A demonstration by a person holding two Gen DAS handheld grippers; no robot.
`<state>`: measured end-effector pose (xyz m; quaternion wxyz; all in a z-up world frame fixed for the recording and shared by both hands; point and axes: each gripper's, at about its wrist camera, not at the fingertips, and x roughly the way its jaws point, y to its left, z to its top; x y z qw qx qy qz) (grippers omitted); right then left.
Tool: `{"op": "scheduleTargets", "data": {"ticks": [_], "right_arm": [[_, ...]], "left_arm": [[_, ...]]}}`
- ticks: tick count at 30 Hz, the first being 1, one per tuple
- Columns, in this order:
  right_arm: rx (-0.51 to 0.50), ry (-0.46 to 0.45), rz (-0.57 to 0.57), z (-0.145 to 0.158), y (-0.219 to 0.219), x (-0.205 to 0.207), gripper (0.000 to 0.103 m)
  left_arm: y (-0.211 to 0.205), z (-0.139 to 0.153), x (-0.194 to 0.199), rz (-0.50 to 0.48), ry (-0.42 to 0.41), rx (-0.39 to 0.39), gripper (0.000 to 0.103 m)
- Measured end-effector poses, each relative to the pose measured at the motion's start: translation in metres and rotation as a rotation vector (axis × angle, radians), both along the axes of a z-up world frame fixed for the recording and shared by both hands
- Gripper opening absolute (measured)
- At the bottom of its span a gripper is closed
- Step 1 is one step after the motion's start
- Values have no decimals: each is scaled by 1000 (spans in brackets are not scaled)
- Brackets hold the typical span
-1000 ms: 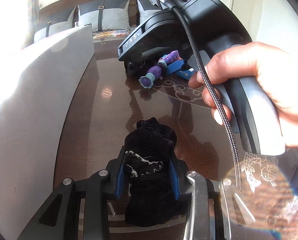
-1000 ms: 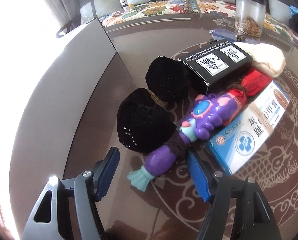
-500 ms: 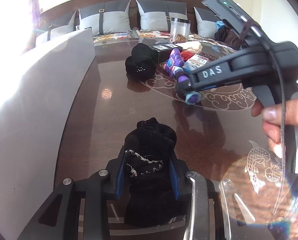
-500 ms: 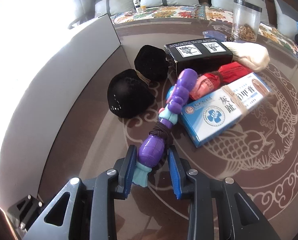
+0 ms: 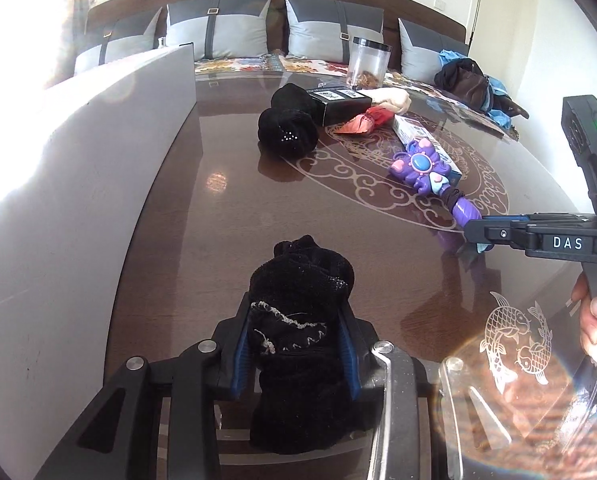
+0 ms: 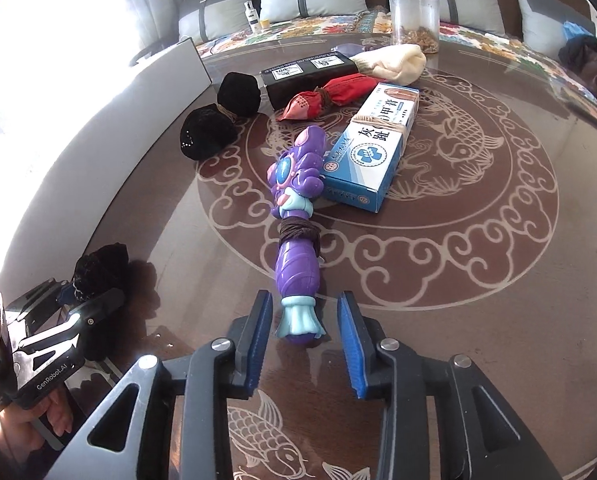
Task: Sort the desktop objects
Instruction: 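Lift the purple toy with the right tool while the left tool holds the black glove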
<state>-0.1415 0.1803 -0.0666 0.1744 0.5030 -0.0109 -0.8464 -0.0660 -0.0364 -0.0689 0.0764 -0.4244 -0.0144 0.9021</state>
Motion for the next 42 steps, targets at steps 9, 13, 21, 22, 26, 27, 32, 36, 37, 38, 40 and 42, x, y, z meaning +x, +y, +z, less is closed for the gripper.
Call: {"op": "scheduleTargets", "data": {"ticks": [9,13,21,22,26,27,32,36,37,38,40,42], "right_arm": [[121,-23,28,-1,-53,-48,35],[136,-18,36,1,-61,-42,21],[66,12,42,27,-34,-3,21],[57,10,34,30,-29,-2,21],[31,12,2,42,-14,1,21],[24,13,-6,45,-11,2,21],[-36,18,-32,64,-1,5,21],[-78,47,-11,87,-9,6,21],[-90,55,-2,93,-13,6,21],[-98,63,7,99,-19,6,21],[-123,78,34,112,-36,7,21],[-154,94,68,125,-58,7,21]], "left_arm": [[0,-1,-2,4,4,-2,36],[-8,1,-5,29,-7,77,35],[-3,13,2,4,14,136,35],[-2,16,3,0,20,143,35],[0,28,8,-8,41,173,35],[-1,32,9,-10,44,185,35],[-9,53,18,-2,61,257,35],[-25,81,29,21,103,311,35],[-32,90,32,32,114,322,35],[-42,99,36,45,127,332,35],[-68,117,42,79,154,337,35],[-102,134,45,126,177,311,35]]}}
